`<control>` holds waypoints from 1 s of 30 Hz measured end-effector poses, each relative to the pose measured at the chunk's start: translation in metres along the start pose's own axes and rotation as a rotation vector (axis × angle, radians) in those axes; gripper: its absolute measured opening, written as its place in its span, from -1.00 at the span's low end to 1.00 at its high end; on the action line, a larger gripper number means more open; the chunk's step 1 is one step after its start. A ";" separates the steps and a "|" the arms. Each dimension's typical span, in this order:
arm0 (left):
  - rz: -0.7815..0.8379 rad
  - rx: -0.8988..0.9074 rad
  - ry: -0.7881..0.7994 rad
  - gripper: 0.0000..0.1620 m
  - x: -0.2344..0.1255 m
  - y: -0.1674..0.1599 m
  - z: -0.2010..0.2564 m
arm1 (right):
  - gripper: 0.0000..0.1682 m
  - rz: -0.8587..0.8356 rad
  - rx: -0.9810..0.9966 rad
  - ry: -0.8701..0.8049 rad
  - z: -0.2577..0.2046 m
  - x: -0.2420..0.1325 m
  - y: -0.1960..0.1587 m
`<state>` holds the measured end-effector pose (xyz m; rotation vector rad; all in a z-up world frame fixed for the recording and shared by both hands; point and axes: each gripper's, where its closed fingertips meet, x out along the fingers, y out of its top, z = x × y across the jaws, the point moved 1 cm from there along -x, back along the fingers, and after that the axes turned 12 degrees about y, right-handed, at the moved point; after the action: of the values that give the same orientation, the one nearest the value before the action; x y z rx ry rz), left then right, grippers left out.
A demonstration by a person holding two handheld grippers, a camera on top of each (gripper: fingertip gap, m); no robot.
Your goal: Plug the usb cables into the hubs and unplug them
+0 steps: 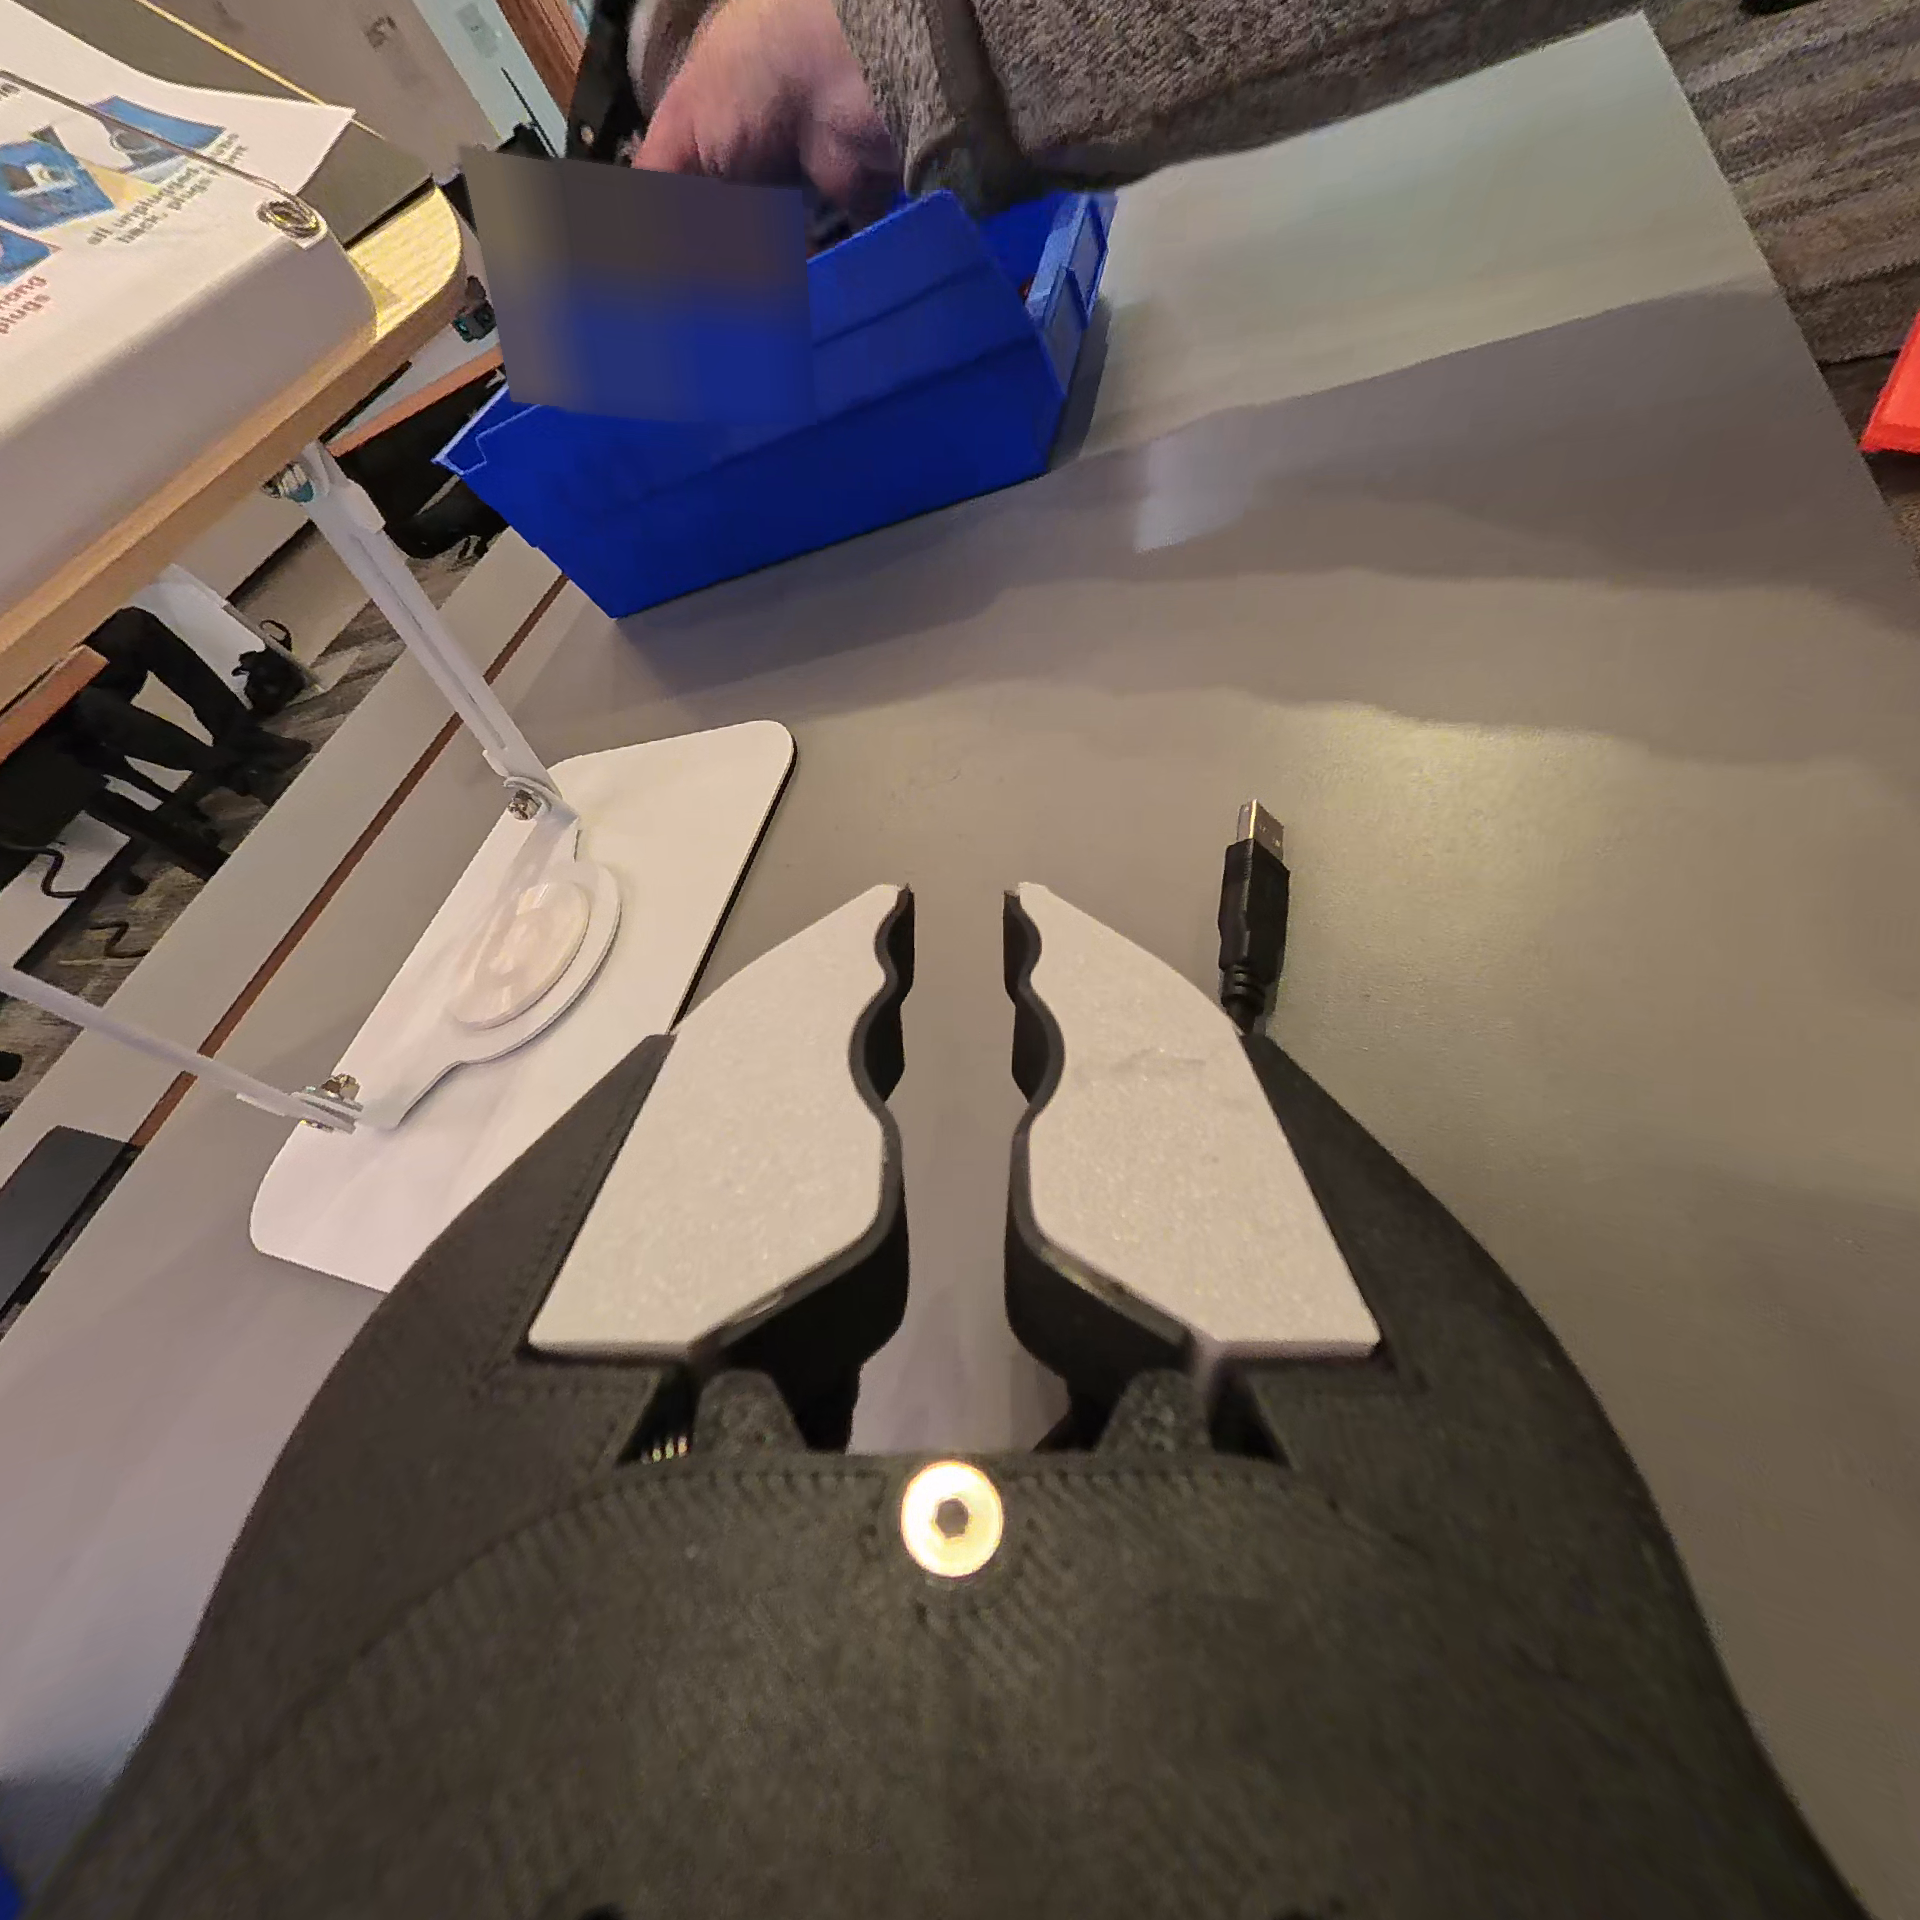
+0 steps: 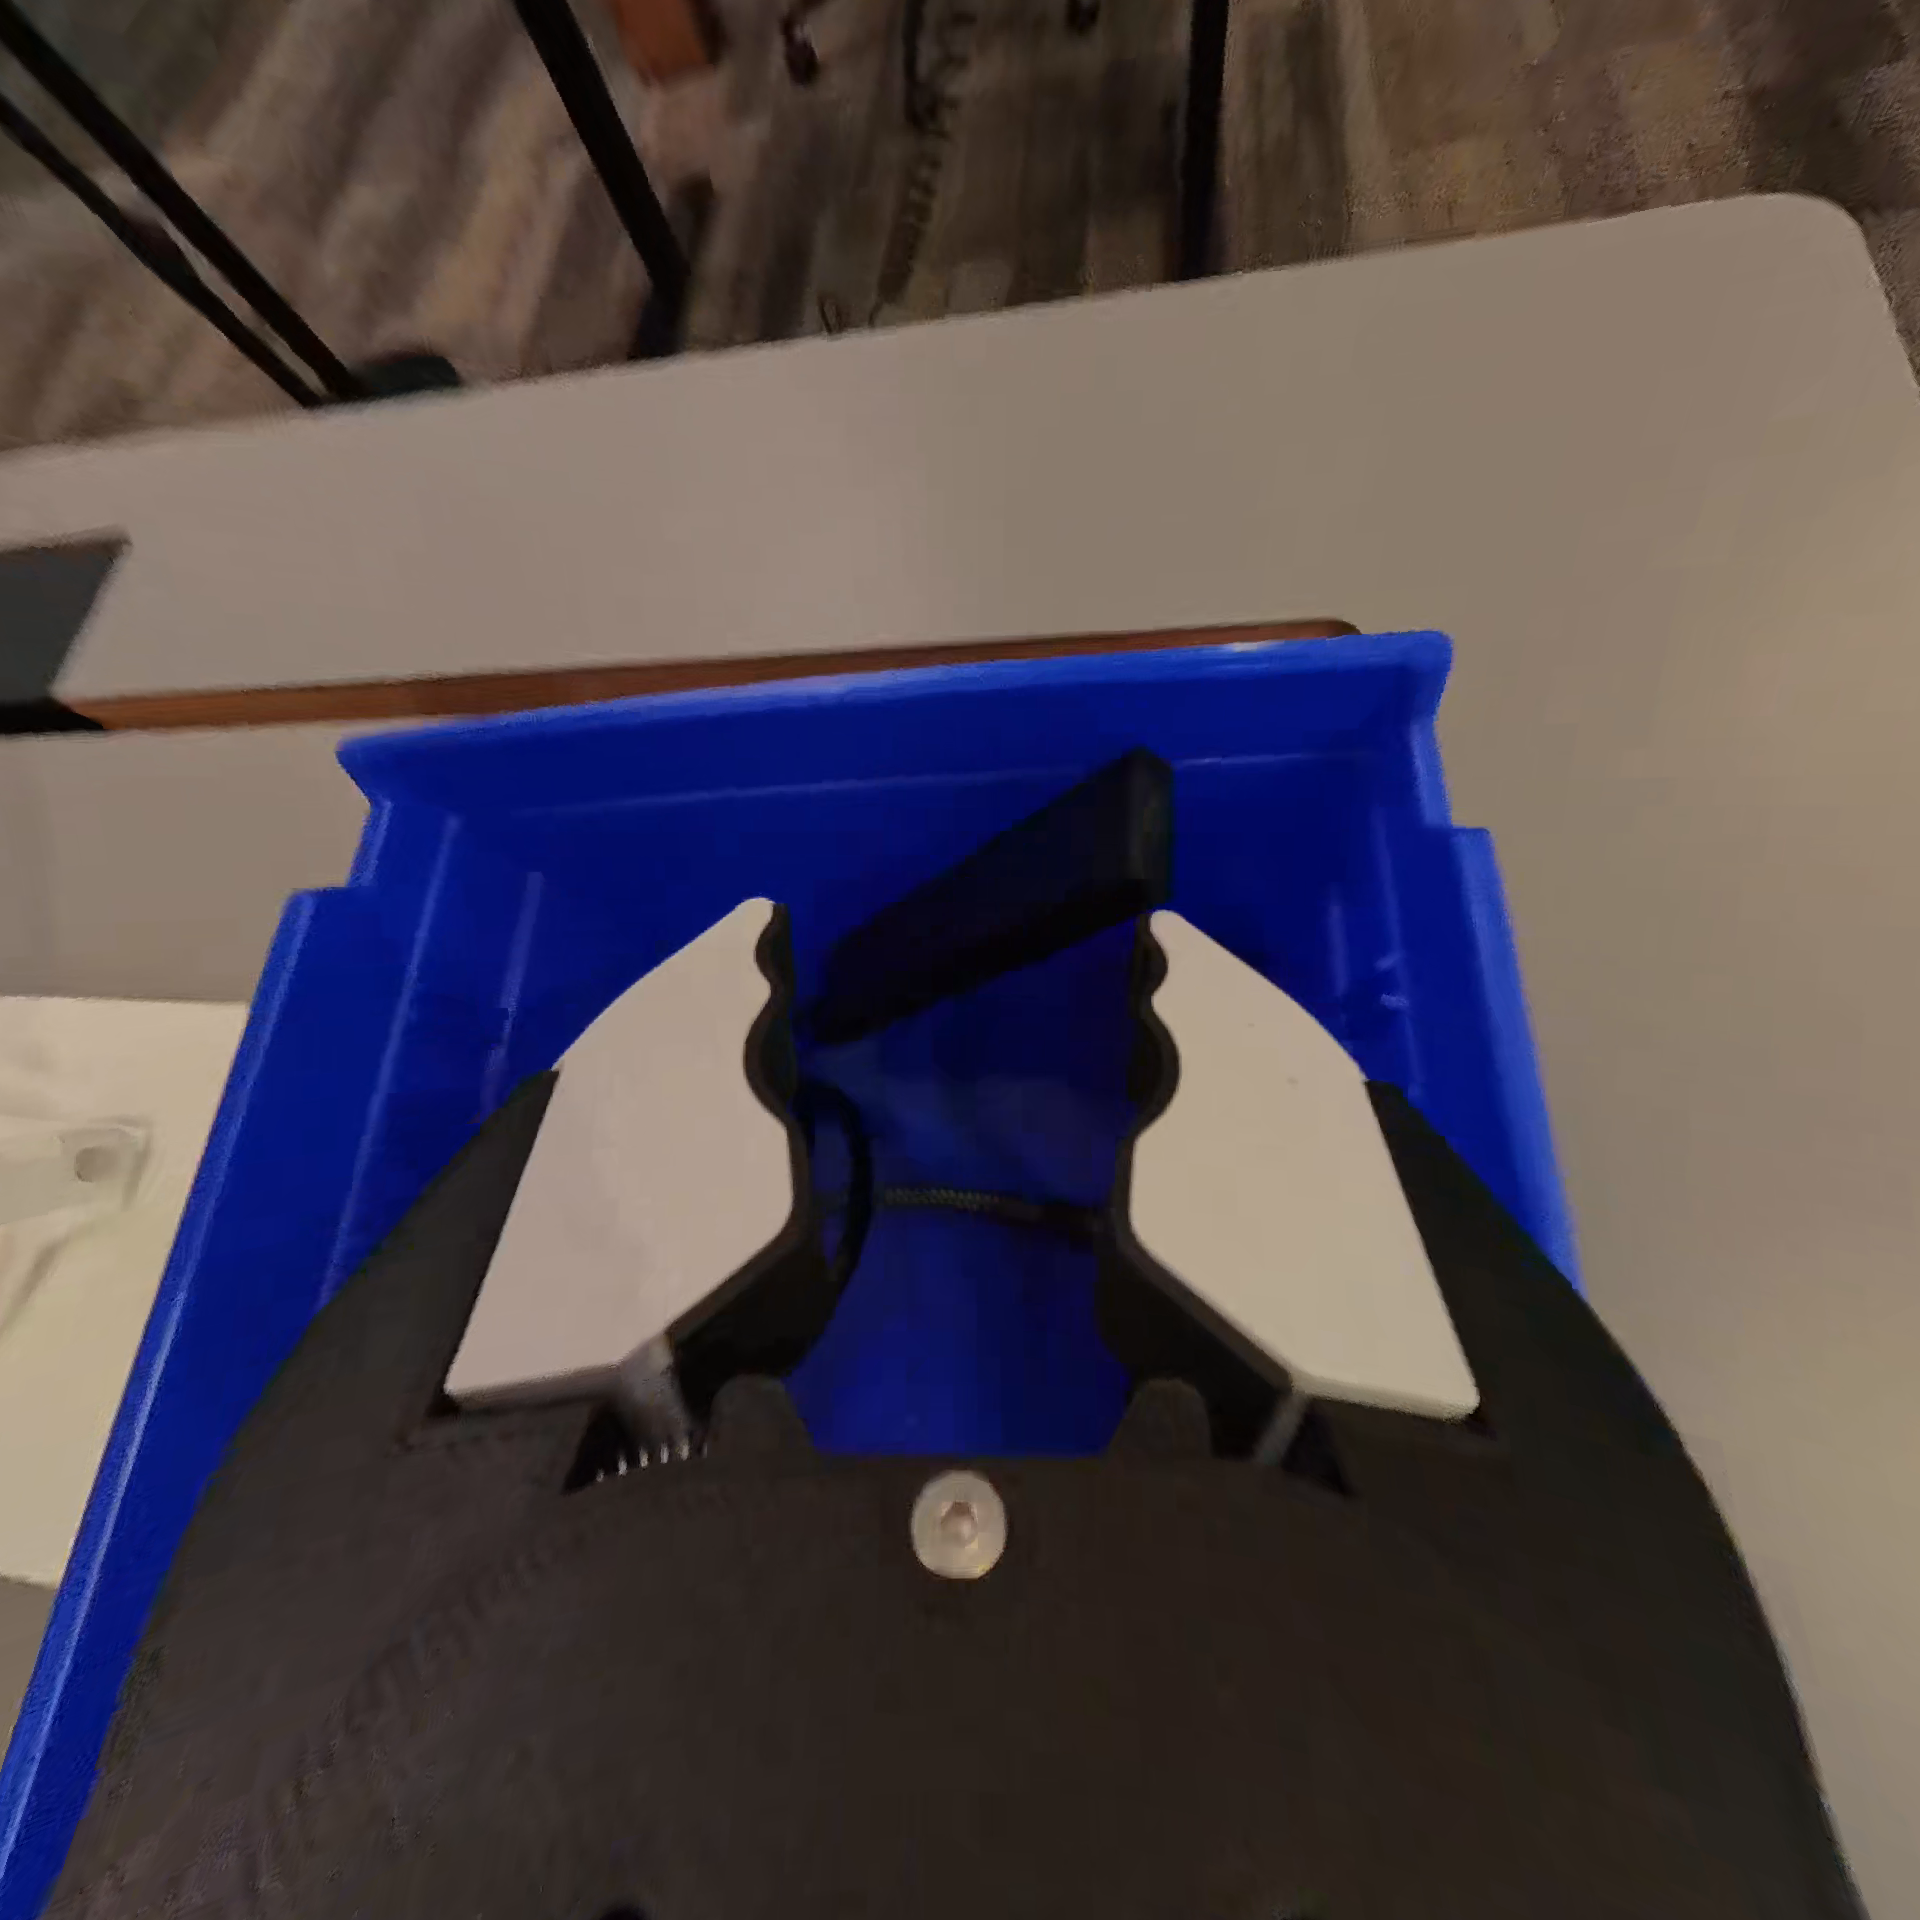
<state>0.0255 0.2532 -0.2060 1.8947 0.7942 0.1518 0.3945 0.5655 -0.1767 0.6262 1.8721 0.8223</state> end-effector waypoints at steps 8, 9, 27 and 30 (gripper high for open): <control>-0.007 0.024 -0.007 -0.79 0.000 0.000 0.004 | -0.38 -0.155 -0.291 -0.114 -0.022 -0.055 0.017; -0.005 0.028 -0.002 -0.79 -0.001 0.000 0.004 | -0.43 -0.130 -0.332 -0.092 -0.035 -0.065 0.021; -0.038 0.052 0.088 -0.78 -0.025 -0.012 -0.007 | -0.63 -0.245 -0.849 0.727 -0.353 -0.134 -0.176; -0.041 0.030 0.099 -0.78 -0.026 -0.014 -0.011 | -0.57 -0.381 -0.899 0.789 -0.375 -0.112 -0.230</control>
<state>-0.0062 0.2497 -0.2066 1.9093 0.9055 0.2105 0.0824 0.2362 -0.1731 -0.6877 1.8896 1.6272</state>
